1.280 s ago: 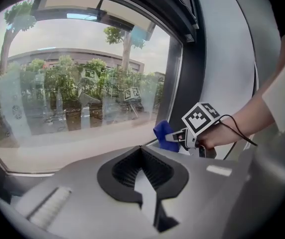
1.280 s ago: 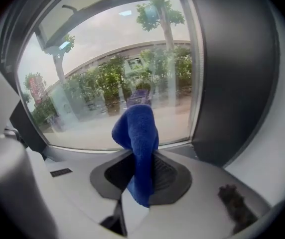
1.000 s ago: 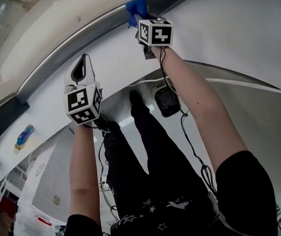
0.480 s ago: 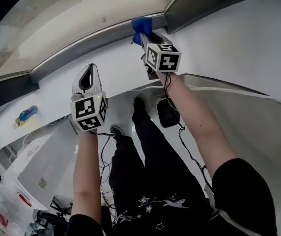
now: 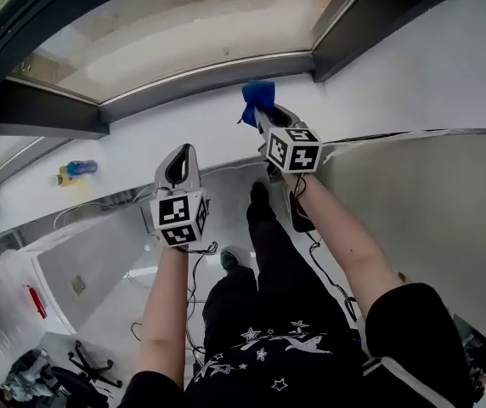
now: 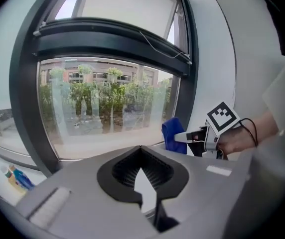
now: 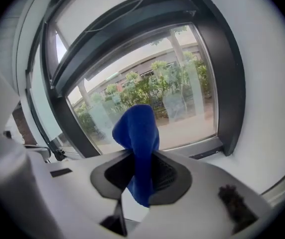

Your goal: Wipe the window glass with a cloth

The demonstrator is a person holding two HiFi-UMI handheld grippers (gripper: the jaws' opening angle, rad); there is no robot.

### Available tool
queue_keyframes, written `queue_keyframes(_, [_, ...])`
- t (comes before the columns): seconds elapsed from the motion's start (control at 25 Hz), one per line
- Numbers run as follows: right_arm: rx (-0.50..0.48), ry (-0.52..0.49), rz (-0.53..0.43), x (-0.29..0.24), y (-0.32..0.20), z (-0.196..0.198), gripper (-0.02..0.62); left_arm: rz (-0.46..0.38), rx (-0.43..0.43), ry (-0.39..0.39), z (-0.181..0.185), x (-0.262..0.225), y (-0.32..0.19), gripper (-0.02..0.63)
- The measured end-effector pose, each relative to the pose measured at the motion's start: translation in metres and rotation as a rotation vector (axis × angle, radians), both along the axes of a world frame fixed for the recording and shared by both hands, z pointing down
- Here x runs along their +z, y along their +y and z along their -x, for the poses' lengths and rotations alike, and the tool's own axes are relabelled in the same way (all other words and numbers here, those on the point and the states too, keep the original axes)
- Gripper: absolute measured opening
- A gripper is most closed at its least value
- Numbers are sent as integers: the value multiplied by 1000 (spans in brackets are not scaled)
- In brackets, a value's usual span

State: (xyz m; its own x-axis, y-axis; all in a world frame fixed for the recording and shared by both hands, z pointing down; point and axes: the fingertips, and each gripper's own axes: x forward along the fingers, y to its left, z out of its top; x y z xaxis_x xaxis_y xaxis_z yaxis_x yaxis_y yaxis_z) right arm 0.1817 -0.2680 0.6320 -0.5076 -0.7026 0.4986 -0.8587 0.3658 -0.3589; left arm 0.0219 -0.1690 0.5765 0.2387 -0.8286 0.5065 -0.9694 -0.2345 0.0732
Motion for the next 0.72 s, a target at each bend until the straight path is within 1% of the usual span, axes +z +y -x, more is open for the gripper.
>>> queue_keyframes(0.08, [-15, 1, -17, -19, 25, 19, 78, -25, -26, 5, 20, -18, 24, 6])
queue_keyframes(0.16, [-17, 13, -27, -36, 53, 35, 78, -46, -64, 27, 42, -38, 50, 6])
queue_keyframes(0.28, [-25, -9, -41, -65, 96, 60, 78, -80, -93, 35, 69, -69, 92, 6])
queue_keyframes(0.52, [-105, -4, -113, -121, 170, 108, 78, -169, -73, 30, 103, -120, 164, 6])
queue_keyframes(0.6, [-118, -2, -136, -138, 194, 118, 80, -180, -62, 37, 110, -127, 185, 6])
queue_keyframes(0.72, [-140, -5, -145, -157, 225, 131, 78, -184, -53, 55, 115, -134, 210, 6])
